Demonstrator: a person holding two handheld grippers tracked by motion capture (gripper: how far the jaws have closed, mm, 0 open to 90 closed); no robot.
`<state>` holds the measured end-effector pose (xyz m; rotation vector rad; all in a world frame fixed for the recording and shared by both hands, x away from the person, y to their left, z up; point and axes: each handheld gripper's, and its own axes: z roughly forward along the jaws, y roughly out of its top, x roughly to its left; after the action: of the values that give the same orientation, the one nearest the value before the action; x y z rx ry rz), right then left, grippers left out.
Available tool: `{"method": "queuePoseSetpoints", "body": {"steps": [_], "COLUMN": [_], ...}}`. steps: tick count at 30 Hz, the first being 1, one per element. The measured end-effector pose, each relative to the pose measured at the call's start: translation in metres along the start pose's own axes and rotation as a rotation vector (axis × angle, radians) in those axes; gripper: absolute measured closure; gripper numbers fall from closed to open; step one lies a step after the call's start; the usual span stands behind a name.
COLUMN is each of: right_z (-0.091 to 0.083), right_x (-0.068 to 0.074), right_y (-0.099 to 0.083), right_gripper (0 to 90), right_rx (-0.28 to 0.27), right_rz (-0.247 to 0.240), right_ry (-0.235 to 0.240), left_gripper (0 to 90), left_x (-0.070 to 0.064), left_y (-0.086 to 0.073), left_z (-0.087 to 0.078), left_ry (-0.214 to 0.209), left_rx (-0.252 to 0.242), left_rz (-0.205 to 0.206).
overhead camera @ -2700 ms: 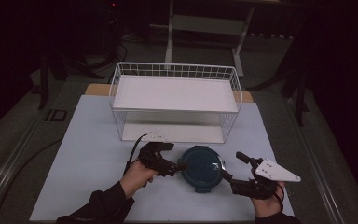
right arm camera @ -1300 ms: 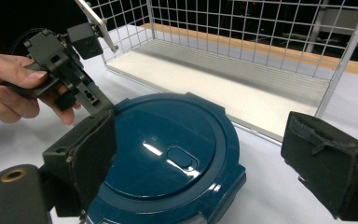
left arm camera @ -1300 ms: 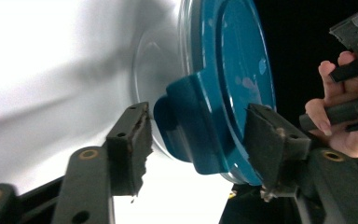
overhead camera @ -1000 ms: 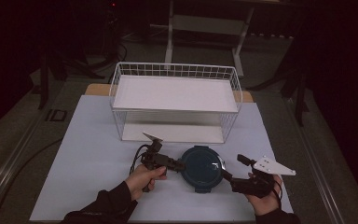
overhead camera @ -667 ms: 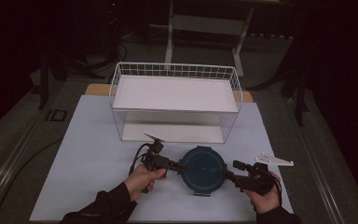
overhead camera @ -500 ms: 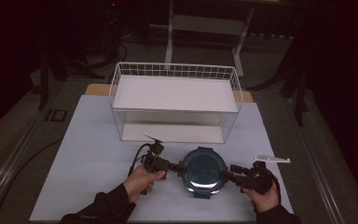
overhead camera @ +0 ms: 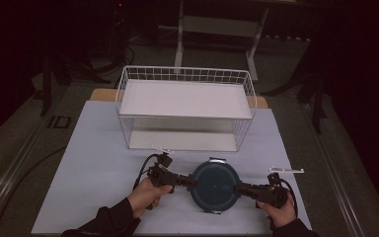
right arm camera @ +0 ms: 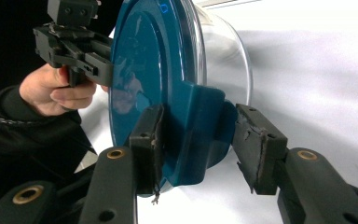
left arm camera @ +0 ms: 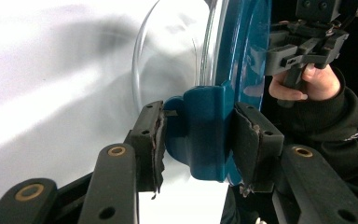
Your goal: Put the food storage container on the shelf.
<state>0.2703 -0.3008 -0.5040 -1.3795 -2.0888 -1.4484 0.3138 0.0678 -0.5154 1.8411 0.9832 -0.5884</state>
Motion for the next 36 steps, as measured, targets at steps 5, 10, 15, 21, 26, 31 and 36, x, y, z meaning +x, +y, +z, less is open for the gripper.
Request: {"method": "queuePoseSetpoints", "body": {"steps": [5,10,15,21,26,31,36], "right_z": [0.0,-0.002,-0.001,0.003,0.007,0.016,0.027], "right_x": [-0.002,0.003,0.005,0.013,0.02,0.025,0.028], "right_y": [-0.002,-0.002,0.0,0.009,0.02,0.032,0.047], "right_gripper": [55.6,56.8,56.9,56.9,56.9,56.9,56.8], "right_rx": [-0.002,0.011,0.006,-0.007,-0.008,-0.024,-0.029], "right_rz": [0.039,0.031,0.023,-0.023,-0.059,-0.105,-0.148], "right_ry": [0.021,0.013,0.018,0.02,0.029,0.041,0.051], "left_gripper": [56.5,56.8,56.8,56.7,56.7,56.8,56.8], "left_x": [-0.003,-0.005,-0.008,-0.013,-0.016,-0.016,-0.013], "left_y": [-0.004,-0.008,-0.008,-0.006,-0.005,-0.003,-0.002], "left_z": [0.0,-0.002,-0.006,-0.018,-0.03,-0.044,-0.055], "left_ry": [0.01,0.013,0.026,0.048,0.063,0.087,0.108], "left_rx": [-0.018,-0.04,-0.059,-0.082,-0.106,-0.143,-0.178], "left_rz": [0.031,0.038,0.055,0.094,0.116,0.13,0.139]}}
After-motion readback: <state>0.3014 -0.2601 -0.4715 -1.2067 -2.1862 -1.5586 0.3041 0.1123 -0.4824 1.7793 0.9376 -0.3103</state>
